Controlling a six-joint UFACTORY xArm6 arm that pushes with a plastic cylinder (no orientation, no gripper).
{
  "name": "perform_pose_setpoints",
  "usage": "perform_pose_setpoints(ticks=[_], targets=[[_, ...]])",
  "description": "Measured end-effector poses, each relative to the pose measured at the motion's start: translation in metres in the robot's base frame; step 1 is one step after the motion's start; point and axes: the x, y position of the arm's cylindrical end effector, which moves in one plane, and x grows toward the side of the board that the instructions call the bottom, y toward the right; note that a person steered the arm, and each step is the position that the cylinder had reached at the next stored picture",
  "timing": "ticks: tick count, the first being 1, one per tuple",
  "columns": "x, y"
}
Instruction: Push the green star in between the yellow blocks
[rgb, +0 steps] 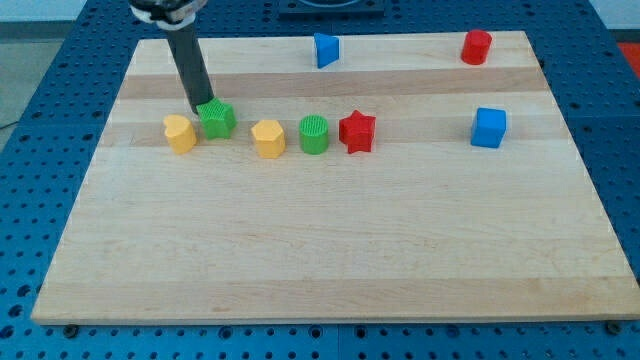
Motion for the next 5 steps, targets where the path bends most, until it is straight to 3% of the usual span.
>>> perform_pose_setpoints(ticks=[3,5], targets=[[-0.008,0.008],[0.033,0.008]])
